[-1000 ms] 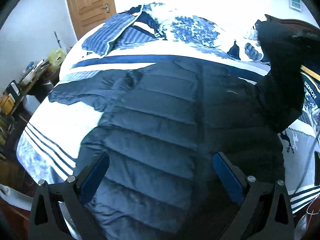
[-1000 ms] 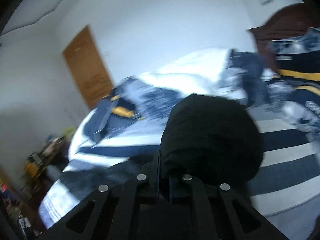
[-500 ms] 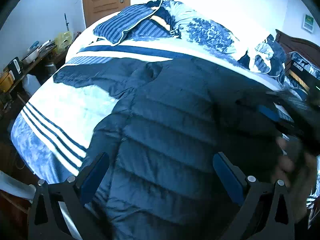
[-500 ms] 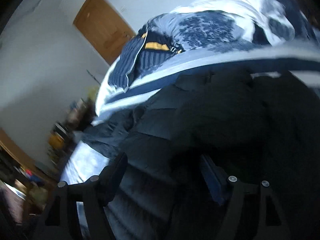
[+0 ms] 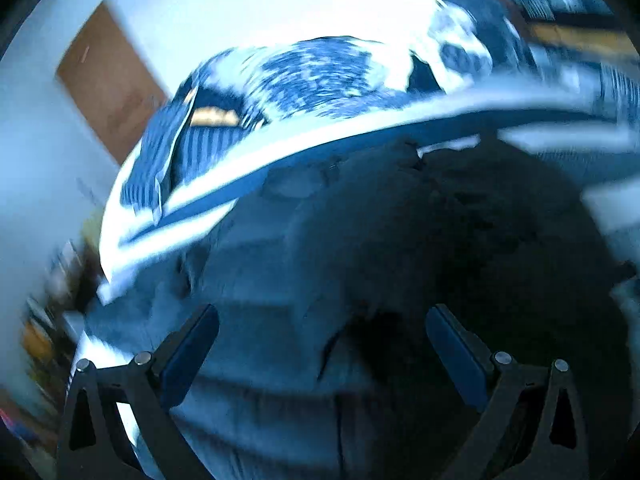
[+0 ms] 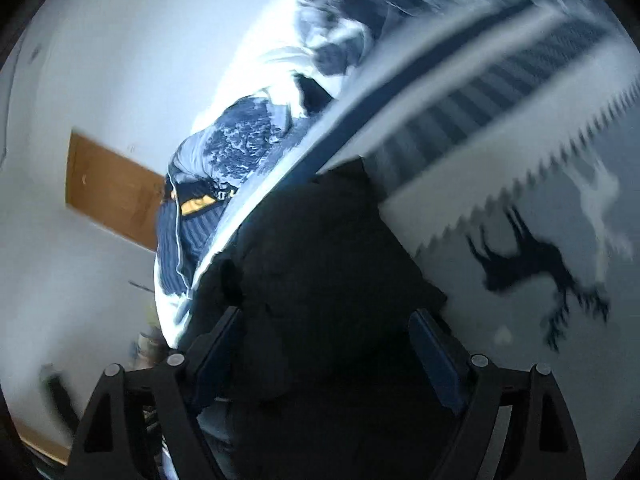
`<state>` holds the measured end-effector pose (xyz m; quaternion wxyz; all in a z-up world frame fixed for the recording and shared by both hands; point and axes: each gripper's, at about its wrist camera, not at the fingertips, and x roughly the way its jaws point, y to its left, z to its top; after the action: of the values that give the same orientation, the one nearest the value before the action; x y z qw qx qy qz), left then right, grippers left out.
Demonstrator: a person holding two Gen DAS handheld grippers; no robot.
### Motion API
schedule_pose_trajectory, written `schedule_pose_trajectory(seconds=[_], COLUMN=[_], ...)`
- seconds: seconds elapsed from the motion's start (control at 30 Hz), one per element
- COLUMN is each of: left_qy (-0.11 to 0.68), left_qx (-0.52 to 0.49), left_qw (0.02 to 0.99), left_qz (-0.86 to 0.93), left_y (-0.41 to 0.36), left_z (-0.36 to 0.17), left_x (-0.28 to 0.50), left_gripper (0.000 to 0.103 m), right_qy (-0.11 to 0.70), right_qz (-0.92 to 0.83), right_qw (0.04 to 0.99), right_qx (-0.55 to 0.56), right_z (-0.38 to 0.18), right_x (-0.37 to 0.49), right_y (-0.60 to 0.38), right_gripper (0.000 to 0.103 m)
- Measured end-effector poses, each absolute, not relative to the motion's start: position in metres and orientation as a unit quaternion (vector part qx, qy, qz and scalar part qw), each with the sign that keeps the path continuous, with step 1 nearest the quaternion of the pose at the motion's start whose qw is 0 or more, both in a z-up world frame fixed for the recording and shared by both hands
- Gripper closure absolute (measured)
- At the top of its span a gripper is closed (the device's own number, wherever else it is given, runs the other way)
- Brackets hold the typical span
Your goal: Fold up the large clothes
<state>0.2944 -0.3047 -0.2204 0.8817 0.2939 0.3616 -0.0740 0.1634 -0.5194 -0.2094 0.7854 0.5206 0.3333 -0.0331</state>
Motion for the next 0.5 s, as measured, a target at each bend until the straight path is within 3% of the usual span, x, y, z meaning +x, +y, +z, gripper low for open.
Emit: schedule_pose_trajectory(seconds=[0.1,0.2,0.37,0.4,0.5], left_qy=[0.35,0.348,0.373,0.377,0.407], left_qx=[0.355,0.346,0.253,0.239,0.187], left_qw=[0.865,0.871,0.89,0.892,0.893], left_qz=[-0.051,-0.006,0.072,0.075,0.03], left_y=[-0.318,-0.297,-0.23,-0.222,-0.208], left_z=[-0.243,-0.239,-0.214,-0.214,-0.215], left_x=[0.314,0.337,0.356,0.356,0.348], left_gripper=[0.0,0.0,0.0,0.002,0.025], right_qy=[0.35,0.365,0.374,0.375,0.38], right_qz=[-0.039,-0.029,-0.008,-0.005,-0.003], right_qw=[0.767,0.743,0.725,0.721,0.713], right_qx=[0.536,0.56,0.578,0.582,0.589], right_z=[-0.219,-0.234,-0.252,-0.255,-0.26], right_x=[0.162,0.164,0.173,0.177,0.181], right_y=[-0.521,-0.523,-0.522,-0.523,-0.519], right_gripper=[0.021,0.04,0.041,0.041,0.041])
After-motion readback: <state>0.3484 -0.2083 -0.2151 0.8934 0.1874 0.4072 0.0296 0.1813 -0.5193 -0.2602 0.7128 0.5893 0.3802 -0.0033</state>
